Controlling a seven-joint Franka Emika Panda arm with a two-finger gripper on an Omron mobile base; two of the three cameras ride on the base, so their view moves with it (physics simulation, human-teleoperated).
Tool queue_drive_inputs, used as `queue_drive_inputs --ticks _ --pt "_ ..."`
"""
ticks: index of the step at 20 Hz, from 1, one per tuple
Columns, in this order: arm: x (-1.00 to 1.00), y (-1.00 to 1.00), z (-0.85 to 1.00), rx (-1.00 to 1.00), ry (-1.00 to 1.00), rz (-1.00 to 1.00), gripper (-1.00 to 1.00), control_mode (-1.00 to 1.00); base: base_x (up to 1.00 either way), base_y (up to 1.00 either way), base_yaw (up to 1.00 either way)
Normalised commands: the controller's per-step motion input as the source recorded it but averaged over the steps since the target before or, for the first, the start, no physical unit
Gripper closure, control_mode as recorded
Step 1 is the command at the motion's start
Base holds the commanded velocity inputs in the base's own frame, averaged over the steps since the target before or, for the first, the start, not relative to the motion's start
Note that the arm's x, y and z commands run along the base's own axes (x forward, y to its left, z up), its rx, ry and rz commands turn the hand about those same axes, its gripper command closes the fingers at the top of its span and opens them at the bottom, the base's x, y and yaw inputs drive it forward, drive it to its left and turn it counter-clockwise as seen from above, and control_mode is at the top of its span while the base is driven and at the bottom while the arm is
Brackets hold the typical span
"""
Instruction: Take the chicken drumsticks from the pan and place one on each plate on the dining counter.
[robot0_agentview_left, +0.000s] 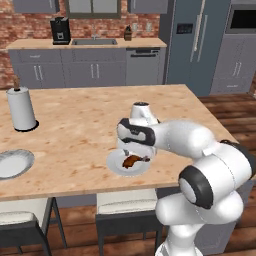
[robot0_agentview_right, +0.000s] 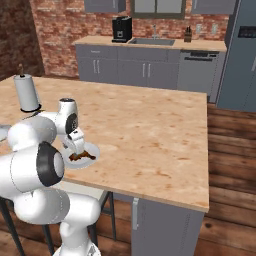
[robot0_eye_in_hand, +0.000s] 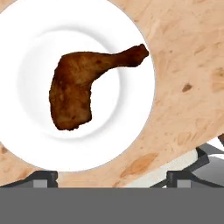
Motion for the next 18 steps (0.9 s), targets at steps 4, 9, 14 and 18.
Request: queue_drive_inputs --ticks 4,9,14,18 --pt "-0.69 -0.44 0.36 0.00 0.06 0.00 -1.00 -1.00 0.00 0.00 0.00" --pt "-0.78 -0.52 0.38 -0.02 -0.02 0.08 -1.00 -1.00 0.00 0.00 0.00" --pt "-0.85 -0.49 0.40 -0.02 -0.10 0.12 -1.00 -1.00 0.00 0.00 0.00" --pt "-0.72 -0.42 0.52 -0.03 -0.10 0.12 -1.00 -1.00 0.00 0.00 0.00"
